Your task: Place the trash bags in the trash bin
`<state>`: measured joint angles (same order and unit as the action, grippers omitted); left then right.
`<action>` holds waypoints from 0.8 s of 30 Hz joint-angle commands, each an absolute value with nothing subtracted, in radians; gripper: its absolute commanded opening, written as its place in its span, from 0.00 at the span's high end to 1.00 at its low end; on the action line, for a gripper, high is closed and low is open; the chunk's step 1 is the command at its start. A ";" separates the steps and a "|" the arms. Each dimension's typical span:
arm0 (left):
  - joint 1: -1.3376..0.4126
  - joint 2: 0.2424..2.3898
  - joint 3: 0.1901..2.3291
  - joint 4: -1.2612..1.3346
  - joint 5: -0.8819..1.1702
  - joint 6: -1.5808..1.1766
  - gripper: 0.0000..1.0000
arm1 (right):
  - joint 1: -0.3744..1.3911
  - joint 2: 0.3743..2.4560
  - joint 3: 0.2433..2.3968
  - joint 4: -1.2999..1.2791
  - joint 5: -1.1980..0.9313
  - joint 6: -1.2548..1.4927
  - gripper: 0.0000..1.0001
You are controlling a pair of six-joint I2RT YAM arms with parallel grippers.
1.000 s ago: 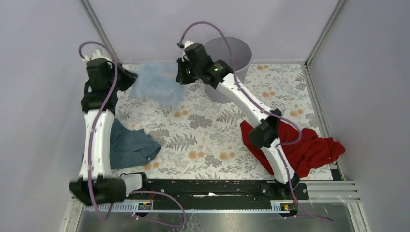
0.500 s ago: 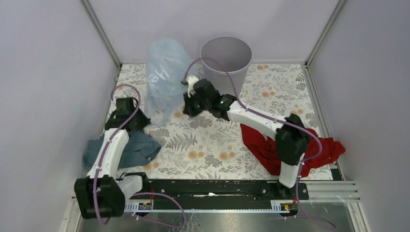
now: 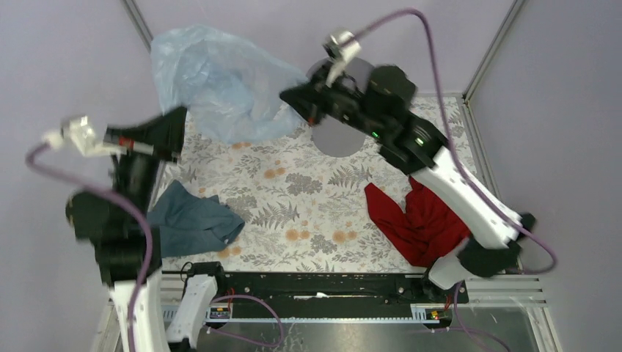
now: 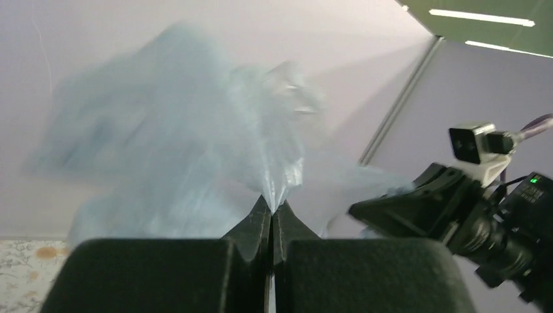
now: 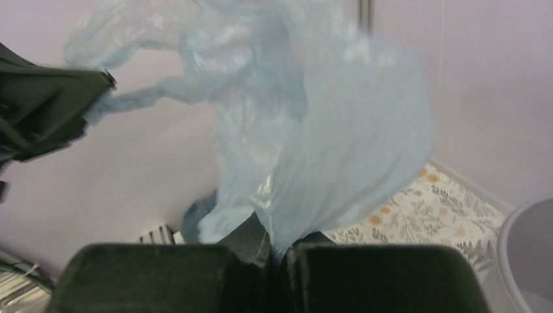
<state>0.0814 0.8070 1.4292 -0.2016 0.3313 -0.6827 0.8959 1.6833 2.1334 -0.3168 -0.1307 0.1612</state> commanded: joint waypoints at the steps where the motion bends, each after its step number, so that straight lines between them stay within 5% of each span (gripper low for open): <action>1: 0.077 0.630 1.076 -0.248 0.252 -0.694 1.00 | 0.909 1.513 1.637 -0.035 -0.153 0.181 1.00; 7: 0.078 0.740 0.875 -0.788 -0.211 -0.652 1.00 | 0.905 1.669 1.348 -0.008 -0.258 0.291 1.00; 10: 0.078 0.755 0.941 -0.707 -0.068 -0.642 1.00 | 0.905 1.728 1.393 -0.047 -0.227 0.343 1.00; 19: 0.078 0.858 1.385 -0.095 0.502 -0.859 1.00 | 0.934 1.752 2.091 -0.344 -0.219 0.244 1.00; 24: 0.078 0.642 1.096 -0.141 0.212 -0.887 1.00 | 0.936 1.546 1.758 -0.123 -0.198 0.219 1.00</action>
